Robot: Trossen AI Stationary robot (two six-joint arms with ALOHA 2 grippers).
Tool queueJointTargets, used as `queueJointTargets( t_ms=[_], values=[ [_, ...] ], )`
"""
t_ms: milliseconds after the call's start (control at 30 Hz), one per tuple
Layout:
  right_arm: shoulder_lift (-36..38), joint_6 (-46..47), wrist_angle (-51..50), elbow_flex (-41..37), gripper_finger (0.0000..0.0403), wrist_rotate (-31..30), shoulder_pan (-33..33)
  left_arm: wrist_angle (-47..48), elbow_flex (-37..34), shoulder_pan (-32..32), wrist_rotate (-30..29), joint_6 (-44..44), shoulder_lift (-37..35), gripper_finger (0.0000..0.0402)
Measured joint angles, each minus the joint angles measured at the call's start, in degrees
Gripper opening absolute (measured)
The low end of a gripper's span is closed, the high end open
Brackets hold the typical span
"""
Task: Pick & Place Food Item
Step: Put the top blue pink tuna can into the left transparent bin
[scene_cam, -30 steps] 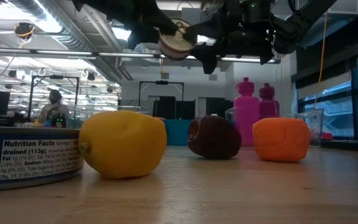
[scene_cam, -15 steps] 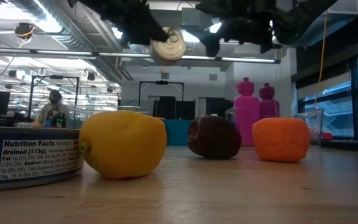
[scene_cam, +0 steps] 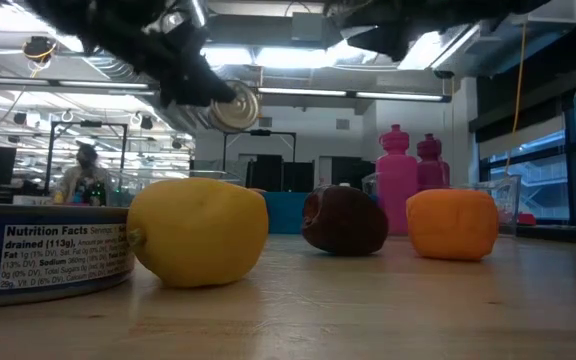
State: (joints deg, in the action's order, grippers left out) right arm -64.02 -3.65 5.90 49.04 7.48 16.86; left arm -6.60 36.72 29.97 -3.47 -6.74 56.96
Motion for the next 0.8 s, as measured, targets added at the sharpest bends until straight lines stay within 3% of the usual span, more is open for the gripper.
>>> queueJointTargets(
  t_ms=[233, 533, 667, 800],
  values=[
    [4.24, 1.51, 3.28, -9.42, 0.0318, -8.39, -1.92, -16.71, -11.48, 6.43, 3.21, -1.85, -2.76, 0.0169],
    [5.76, 11.87, 26.64, -27.34, 0.0318, -8.12, -1.99, -17.24, -13.3, 11.46, 1.96, -3.32, -0.67, 0.0169],
    [5.76, 15.38, 29.75, -30.87, 0.0318, -8.1, -1.99, -17.2, -13.25, 12.6, -2.3, -4.03, 1.87, 0.0169],
    [5.76, 17.16, 29.7, -31.58, 0.0318, -7.65, -1.99, -17.14, -11.66, 13.4, -2.88, -5.55, 5.89, 0.0169]
  ],
)
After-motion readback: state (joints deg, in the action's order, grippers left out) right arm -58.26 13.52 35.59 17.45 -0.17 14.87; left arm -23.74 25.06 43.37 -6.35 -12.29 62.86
